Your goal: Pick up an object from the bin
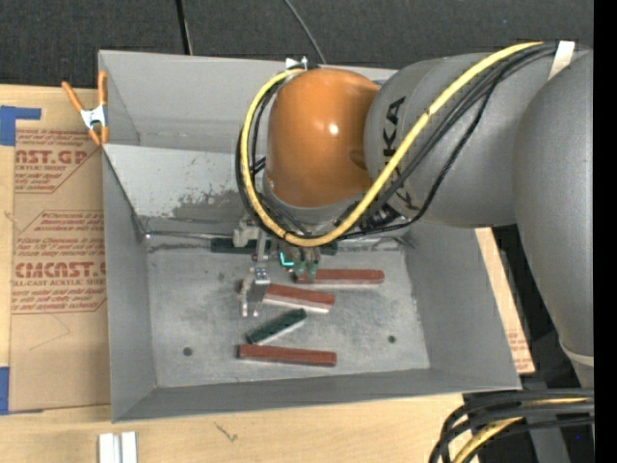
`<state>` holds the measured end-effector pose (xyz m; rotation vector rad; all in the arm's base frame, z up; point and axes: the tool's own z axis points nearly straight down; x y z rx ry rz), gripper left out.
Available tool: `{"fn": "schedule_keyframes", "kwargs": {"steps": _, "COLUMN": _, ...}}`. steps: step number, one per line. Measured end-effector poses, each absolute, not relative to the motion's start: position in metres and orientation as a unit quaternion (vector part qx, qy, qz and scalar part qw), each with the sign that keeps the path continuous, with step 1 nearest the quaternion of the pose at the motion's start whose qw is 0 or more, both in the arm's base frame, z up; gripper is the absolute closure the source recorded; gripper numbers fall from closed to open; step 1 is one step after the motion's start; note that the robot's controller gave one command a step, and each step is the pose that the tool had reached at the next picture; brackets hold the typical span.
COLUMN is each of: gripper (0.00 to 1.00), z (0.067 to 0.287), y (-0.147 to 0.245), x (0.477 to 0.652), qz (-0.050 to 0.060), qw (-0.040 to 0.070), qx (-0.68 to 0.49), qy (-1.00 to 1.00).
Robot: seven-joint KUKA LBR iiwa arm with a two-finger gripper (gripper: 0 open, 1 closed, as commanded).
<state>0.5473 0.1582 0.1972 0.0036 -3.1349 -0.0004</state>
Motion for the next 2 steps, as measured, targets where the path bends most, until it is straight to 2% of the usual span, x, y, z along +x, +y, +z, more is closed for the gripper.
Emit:
{"fn": "schedule_keyframes", "kwargs": {"steps": 1, "gripper": 0.0, "z": 0.202, "y": 0.157, "x": 0.549, "qz": -0.001, "qw": 0.0, "qx": 0.0, "qy": -1.0}}
{"fn": "schedule_keyframes", "kwargs": {"steps": 2, "gripper": 0.0, "z": 0.167, "y": 0.138, "x": 0.549, "qz": -0.001, "qw": -0.002, "qx": 0.051, "qy": -0.999}}
